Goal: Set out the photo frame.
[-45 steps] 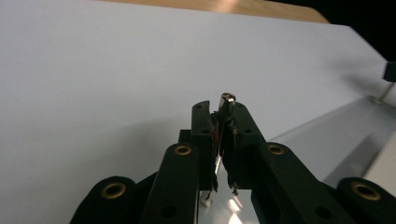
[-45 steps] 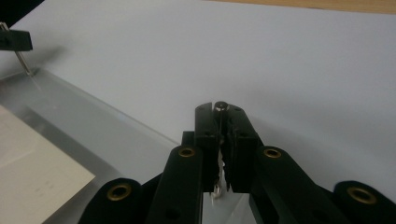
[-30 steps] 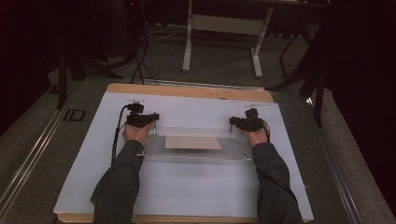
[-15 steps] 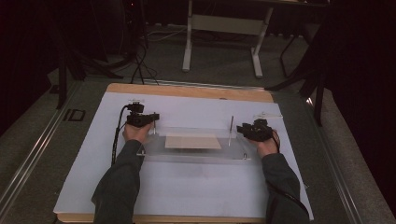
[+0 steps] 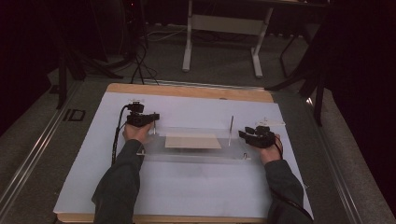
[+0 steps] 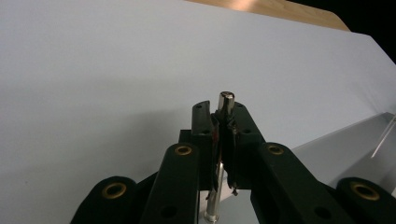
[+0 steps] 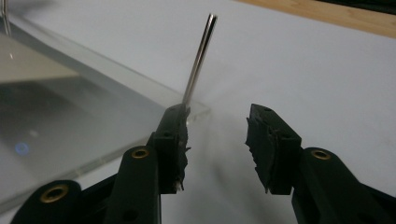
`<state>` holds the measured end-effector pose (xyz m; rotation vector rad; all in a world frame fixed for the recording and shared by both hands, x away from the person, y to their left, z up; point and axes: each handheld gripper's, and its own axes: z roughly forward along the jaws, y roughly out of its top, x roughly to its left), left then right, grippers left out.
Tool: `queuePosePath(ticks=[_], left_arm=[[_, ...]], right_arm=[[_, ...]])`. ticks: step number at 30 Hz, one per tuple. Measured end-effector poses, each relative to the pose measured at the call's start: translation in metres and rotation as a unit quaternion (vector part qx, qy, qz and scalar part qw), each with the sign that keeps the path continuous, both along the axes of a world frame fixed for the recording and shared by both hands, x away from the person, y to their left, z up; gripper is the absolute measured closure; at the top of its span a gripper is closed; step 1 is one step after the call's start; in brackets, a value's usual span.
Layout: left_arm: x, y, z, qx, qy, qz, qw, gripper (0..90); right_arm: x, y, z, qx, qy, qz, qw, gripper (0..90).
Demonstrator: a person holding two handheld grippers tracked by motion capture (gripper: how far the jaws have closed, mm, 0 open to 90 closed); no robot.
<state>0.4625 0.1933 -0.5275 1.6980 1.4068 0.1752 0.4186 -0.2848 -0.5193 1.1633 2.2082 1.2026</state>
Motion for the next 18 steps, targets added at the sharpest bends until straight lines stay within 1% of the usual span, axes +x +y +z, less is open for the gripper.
queuePosePath(ticks=[4, 8, 13, 17, 18], left_arm=[[0.0, 0.0001, -0.0002, -0.002, 0.001, 0.0, 1.0, 83.6], [0.0002, 0.0005, -0.0012, -0.01, 0.002, 0.005, 0.9999, 83.4], [0.0005, 0.0003, -0.0011, -0.01, 0.004, 0.005, 0.9999, 83.3], [0.0006, 0.0003, -0.0013, -0.011, 0.003, 0.004, 0.9999, 83.3], [0.0007, 0.0003, -0.0014, -0.011, 0.004, 0.004, 0.9999, 83.3]], right_arm=[[-0.0039, -0.0032, -0.0019, -0.011, 0.001, 0.003, 0.9999, 57.4], [-0.0084, -0.0053, -0.0028, -0.025, -0.004, 0.017, 0.9995, 57.4], [-0.0092, -0.0053, -0.0055, -0.031, -0.005, 0.024, 0.9992, 57.3], [-0.0102, -0.0033, -0.0056, -0.031, -0.008, 0.049, 0.9983, 57.4], [-0.0107, -0.002, -0.0053, -0.033, -0.012, 0.053, 0.998, 56.5]])
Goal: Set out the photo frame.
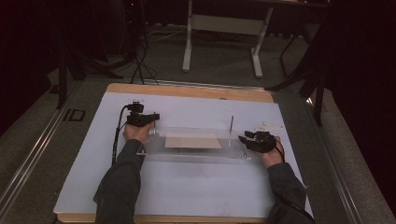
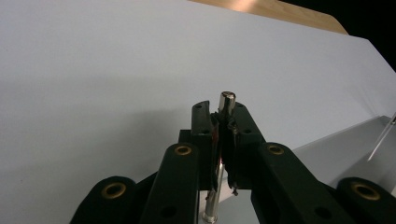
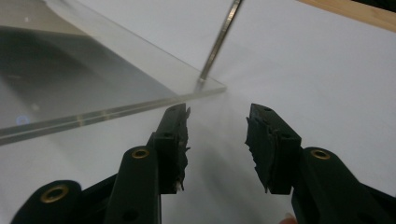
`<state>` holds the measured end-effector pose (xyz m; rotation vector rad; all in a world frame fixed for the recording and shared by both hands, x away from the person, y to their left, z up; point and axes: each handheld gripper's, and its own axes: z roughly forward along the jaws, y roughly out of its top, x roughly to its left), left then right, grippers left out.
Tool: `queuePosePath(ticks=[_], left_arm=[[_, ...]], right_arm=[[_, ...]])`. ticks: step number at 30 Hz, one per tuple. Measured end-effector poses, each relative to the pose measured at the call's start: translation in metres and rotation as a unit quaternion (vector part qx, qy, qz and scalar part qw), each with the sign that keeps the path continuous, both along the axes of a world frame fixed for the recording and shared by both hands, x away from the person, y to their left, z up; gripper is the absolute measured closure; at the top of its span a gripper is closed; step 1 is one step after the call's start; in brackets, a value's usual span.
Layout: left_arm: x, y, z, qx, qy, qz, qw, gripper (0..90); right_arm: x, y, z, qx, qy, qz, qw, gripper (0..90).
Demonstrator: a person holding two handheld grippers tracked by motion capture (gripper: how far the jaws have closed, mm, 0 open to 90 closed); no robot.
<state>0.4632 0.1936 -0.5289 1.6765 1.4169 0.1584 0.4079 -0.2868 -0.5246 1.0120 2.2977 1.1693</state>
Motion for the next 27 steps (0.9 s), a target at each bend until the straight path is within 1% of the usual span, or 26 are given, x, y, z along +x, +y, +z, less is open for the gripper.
queuePosePath(ticks=[1, 3, 4, 7, 10, 14, 15, 16, 17, 18, 19, 21, 22, 24, 27], left_arm=[[0.0, 0.0, 0.0, -0.001, 0.0, 0.0, 1.0, 83.3], [0.0, 0.0, 0.0, -0.001, 0.001, 0.0, 1.0, 83.3], [0.0, 0.0, 0.0, -0.001, 0.001, 0.0, 1.0, 83.3], [0.0, 0.0, 0.0, -0.001, 0.002, 0.0, 1.0, 83.3], [0.001, 0.0, 0.0, 0.002, 0.004, -0.001, 1.0, 83.3], [0.001, 0.0, 0.0, 0.0, 0.007, -0.001, 1.0, 83.3], [0.001, 0.0, 0.0, 0.0, 0.007, -0.001, 1.0, 83.3], [0.002, 0.0, 0.0, -0.004, 0.009, 0.001, 1.0, 83.3], [0.002, 0.0, 0.0, -0.005, 0.009, 0.001, 0.9999, 83.2], [0.002, 0.001, 0.0, -0.006, 0.01, 0.0, 0.9999, 83.2], [0.002, 0.001, 0.0, -0.006, 0.011, 0.001, 0.9999, 83.2], [0.002, 0.001, 0.0, -0.009, 0.012, 0.001, 0.9999, 83.2], [0.002, 0.001, 0.0, -0.01, 0.012, 0.001, 0.9999, 83.1], [0.002, 0.001, -0.001, -0.012, 0.014, 0.002, 0.9998, 83.1], [0.003, 0.002, -0.001, -0.017, 0.016, 0.003, 0.9997, 82.9]], right_arm=[[0.0, 0.002, 0.001, -0.005, 0.0, 0.004, 1.0, 56.4], [-0.001, 0.004, 0.0, -0.019, -0.004, 0.008, 0.9998, 53.4], [-0.001, 0.004, -0.001, -0.016, -0.002, 0.017, 0.9997, 53.2], [-0.003, 0.008, -0.002, -0.022, -0.004, 0.037, 0.9991, 50.3], [-0.004, 0.012, -0.001, -0.012, -0.016, 0.053, 0.9984, 49.3], [-0.007, 0.016, 0.001, -0.009, -0.033, 0.074, 0.9966, 49.9], [-0.007, 0.016, 0.001, -0.009, -0.033, 0.074, 0.9966, 49.9], [-0.008, 0.017, 0.001, -0.009, -0.038, 0.08, 0.9961, 49.8], [-0.01, 0.02, 0.003, -0.009, -0.054, 0.093, 0.9942, 49.6], [-0.01, 0.021, 0.003, -0.008, -0.059, 0.099, 0.9933, 48.0], [-0.011, 0.022, 0.004, -0.01, -0.065, 0.101, 0.9927, 47.4], [-0.011, 0.023, 0.004, -0.007, -0.075, 0.106, 0.9916, 46.2], [-0.012, 0.024, 0.005, -0.002, -0.076, 0.109, 0.9911, 46.4], [-0.013, 0.025, 0.005, 0.0, -0.083, 0.114, 0.9899, 46.6], [-0.013, 0.026, 0.005, 0.007, -0.082, 0.117, 0.9897, 49.4]])
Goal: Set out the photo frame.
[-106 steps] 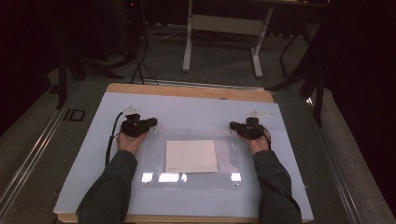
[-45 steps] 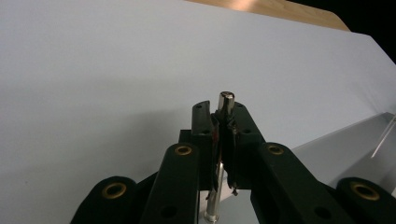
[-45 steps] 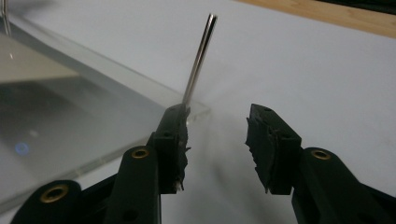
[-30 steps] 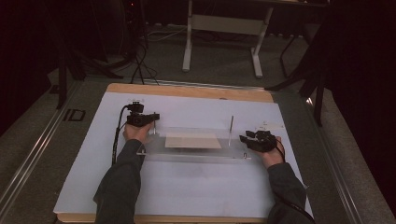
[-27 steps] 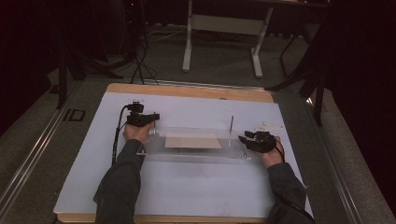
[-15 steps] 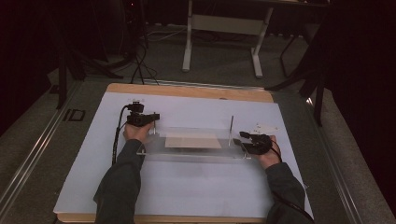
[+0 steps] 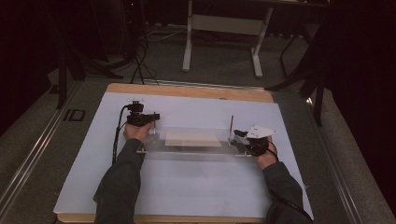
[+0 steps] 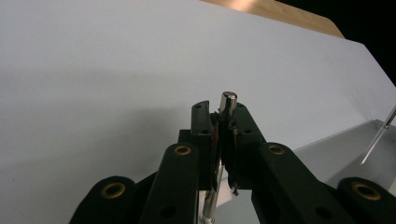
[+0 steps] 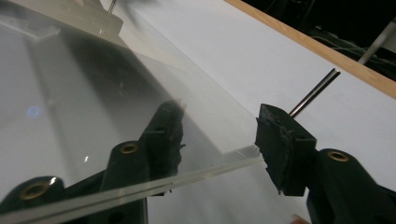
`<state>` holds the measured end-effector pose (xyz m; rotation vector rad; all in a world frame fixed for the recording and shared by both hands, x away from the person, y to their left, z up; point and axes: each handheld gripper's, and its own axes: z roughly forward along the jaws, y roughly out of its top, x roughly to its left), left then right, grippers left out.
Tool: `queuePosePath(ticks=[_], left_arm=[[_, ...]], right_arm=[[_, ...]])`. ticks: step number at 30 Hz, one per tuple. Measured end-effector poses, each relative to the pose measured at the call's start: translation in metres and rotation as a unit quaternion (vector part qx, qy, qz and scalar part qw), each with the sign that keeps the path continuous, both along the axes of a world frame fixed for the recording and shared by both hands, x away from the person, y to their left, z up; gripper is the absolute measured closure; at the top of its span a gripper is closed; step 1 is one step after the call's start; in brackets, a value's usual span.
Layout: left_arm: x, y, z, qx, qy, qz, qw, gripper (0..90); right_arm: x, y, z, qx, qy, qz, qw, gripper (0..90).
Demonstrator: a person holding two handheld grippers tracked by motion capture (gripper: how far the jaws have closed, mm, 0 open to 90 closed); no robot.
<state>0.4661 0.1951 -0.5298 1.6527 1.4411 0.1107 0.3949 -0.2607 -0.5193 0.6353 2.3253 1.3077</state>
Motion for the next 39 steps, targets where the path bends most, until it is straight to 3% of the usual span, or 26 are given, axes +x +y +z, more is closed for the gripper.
queuePosePath(ticks=[5, 8, 10, 13, 18, 20, 27, 39], left_arm=[[-0.001, 0.001, -0.001, -0.001, -0.007, -0.007, 1.0, 82.4], [-0.003, 0.0, -0.001, 0.01, -0.024, -0.009, 0.9996, 82.5], [-0.004, 0.002, -0.004, -0.003, -0.03, -0.008, 0.9995, 81.9], [-0.006, 0.004, -0.006, -0.007, -0.037, -0.005, 0.9993, 77.4], [-0.014, 0.009, -0.007, 0.019, -0.059, -0.021, 0.9978, 71.4], [-0.017, 0.012, -0.004, 0.03, -0.07, -0.023, 0.9968, 69.4], [-0.034, 0.02, 0.007, 0.033, -0.116, -0.024, 0.9925, 63.7], [-0.067, 0.031, 0.013, 0.074, -0.161, -0.042, 0.9833, 60.2]], right_arm=[[0.001, 0.0, 0.0, 0.005, 0.002, 0.002, 1.0, 49.7], [0.001, 0.0, 0.0, 0.007, 0.004, 0.001, 1.0, 49.7], [0.001, 0.0, 0.0, 0.007, 0.004, 0.001, 1.0, 49.8], [0.001, 0.0, 0.0, 0.006, 0.003, 0.001, 1.0, 49.9], [0.002, 0.0, 0.001, 0.007, 0.005, 0.002, 1.0, 50.2], [0.002, 0.0, 0.001, 0.007, 0.005, 0.002, 1.0, 50.3], [0.002, 0.0, 0.002, 0.004, 0.006, 0.001, 1.0, 50.8], [0.004, 0.0, 0.005, 0.007, 0.007, -0.001, 0.9999, 52.2]])
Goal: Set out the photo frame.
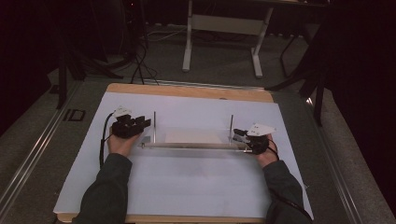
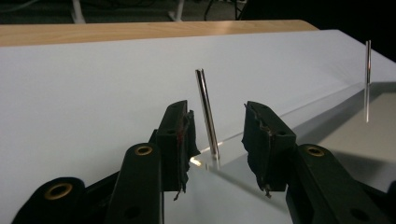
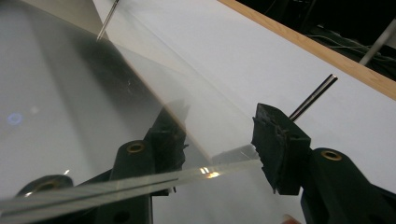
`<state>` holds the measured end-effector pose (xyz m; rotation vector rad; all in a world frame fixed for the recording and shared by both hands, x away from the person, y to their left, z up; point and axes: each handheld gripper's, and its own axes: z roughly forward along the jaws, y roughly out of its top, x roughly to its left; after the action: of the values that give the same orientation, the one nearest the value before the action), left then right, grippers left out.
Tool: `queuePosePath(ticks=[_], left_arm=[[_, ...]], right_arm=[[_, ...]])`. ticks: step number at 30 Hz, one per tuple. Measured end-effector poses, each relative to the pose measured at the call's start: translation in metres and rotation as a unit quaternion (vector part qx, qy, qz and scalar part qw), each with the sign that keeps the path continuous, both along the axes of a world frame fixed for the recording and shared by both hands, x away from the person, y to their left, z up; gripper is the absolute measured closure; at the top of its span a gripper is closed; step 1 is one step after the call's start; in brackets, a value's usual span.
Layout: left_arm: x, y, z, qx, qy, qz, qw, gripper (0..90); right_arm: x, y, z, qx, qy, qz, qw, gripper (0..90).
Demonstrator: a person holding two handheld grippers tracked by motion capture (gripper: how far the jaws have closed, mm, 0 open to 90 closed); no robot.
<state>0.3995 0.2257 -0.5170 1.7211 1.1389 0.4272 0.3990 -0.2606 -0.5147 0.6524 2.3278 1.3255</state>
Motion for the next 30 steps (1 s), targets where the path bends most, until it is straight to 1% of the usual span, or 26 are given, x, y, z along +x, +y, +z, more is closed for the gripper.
queuePosePath(ticks=[3, 5, 7, 10, 14, 15, 17, 19, 21, 24, 27, 30], left_arm=[[-0.008, 0.003, 0.001, 0.002, -0.011, -0.003, 0.9999, 59.7], [-0.013, 0.005, 0.001, 0.008, -0.024, -0.013, 0.9996, 58.2], [-0.018, 0.007, 0.002, 0.012, -0.032, -0.017, 0.9993, 58.1], [-0.024, 0.009, 0.001, 0.02, -0.038, -0.021, 0.9988, 58.0], [-0.028, 0.012, 0.001, 0.037, -0.04, -0.025, 0.9982, 57.3], [-0.03, 0.014, 0.001, 0.043, -0.041, -0.03, 0.9978, 57.3], [-0.033, 0.014, 0.001, 0.048, -0.048, -0.04, 0.9969, 57.2], [-0.036, 0.014, 0.001, 0.058, -0.055, -0.044, 0.9958, 56.9], [-0.039, 0.014, 0.001, 0.067, -0.068, -0.04, 0.9946, 56.7], [-0.043, 0.012, 0.0, 0.068, -0.084, -0.041, 0.9933, 56.4], [-0.044, 0.011, 0.0, 0.076, -0.088, -0.049, 0.992, 56.0], [-0.044, 0.01, 0.0, 0.078, -0.09, -0.053, 0.9915, 55.9]], right_arm=[[0.001, 0.0, 0.001, 0.002, 0.004, -0.002, 1.0, 52.4], [0.001, 0.0, 0.001, 0.003, 0.006, -0.001, 1.0, 52.4], [0.001, 0.0, 0.001, 0.003, 0.006, -0.001, 1.0, 52.4], [0.002, 0.0, 0.002, 0.004, 0.009, -0.003, 0.9999, 52.4], [0.003, 0.0, 0.003, 0.006, 0.012, -0.003, 0.9999, 52.4], [0.003, 0.0, 0.003, 0.005, 0.013, -0.003, 0.9999, 52.4], [0.004, 0.0, 0.004, 0.007, 0.015, -0.004, 0.9999, 52.3], [0.004, 0.0, 0.004, 0.009, 0.017, -0.006, 0.9998, 52.3], [0.005, 0.0, 0.005, 0.013, 0.021, -0.01, 0.9996, 52.3], [0.006, 0.0, 0.006, 0.015, 0.025, -0.013, 0.9995, 52.2], [0.007, 0.0, 0.007, 0.017, 0.026, -0.015, 0.9994, 52.2], [0.008, 0.001, 0.008, 0.02, 0.028, -0.018, 0.9993, 52.2]])
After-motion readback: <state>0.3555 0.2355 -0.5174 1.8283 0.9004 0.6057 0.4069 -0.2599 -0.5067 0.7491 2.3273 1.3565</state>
